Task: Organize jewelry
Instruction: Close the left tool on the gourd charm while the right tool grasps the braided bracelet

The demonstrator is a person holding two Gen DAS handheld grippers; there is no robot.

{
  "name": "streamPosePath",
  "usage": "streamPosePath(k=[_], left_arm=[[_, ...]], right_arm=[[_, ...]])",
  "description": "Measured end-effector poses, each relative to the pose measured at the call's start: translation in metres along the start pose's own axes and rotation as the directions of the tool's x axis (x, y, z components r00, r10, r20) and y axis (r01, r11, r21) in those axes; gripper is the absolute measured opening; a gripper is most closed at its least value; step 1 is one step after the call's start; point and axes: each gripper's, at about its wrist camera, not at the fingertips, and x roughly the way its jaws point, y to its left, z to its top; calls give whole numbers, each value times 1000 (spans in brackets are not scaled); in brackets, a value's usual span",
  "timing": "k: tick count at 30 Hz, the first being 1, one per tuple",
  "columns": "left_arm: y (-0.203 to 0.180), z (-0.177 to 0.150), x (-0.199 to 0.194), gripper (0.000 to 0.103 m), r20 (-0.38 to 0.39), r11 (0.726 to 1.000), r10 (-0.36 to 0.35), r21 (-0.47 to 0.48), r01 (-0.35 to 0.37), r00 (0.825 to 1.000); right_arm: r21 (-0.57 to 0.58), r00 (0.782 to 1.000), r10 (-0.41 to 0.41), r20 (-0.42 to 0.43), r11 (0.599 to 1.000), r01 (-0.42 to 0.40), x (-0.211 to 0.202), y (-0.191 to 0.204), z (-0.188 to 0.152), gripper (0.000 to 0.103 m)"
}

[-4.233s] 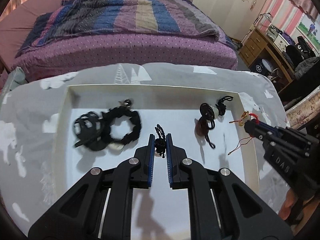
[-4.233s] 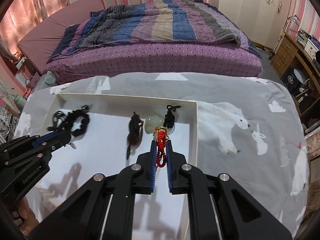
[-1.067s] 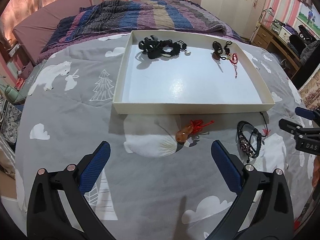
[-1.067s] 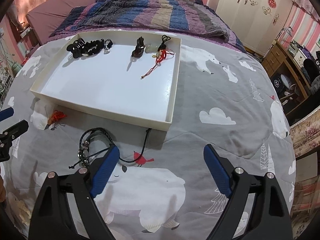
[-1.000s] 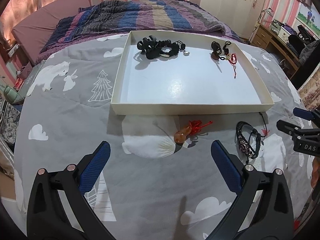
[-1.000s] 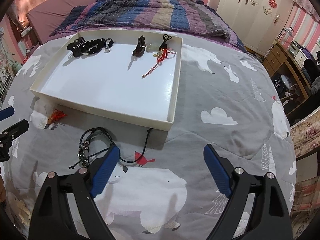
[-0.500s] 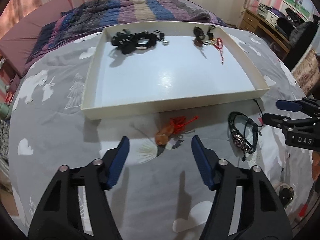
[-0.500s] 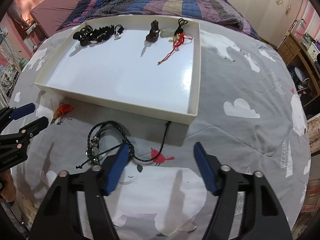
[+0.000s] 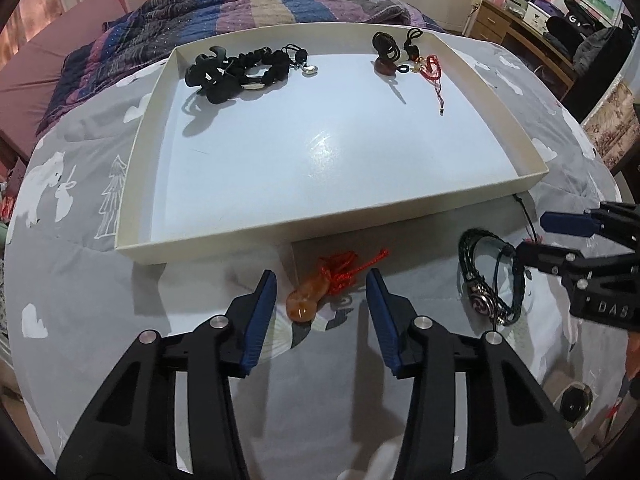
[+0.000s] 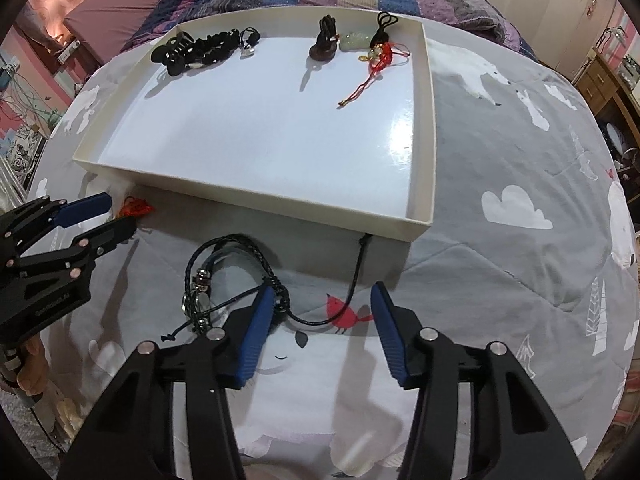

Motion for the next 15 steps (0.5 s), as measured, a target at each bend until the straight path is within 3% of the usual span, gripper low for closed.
streamPosePath(k=[5, 15], left_arm=[[-1, 4, 6, 46, -5, 1000, -1, 4, 1, 1000], [1, 7, 12, 27, -17, 1000, 6, 4, -6, 1000]], right_arm=[[-16, 1000, 0, -6, 1000, 0, 4, 5, 3, 49], [-42, 1000, 4, -18, 999, -4, 13, 13, 5, 38]])
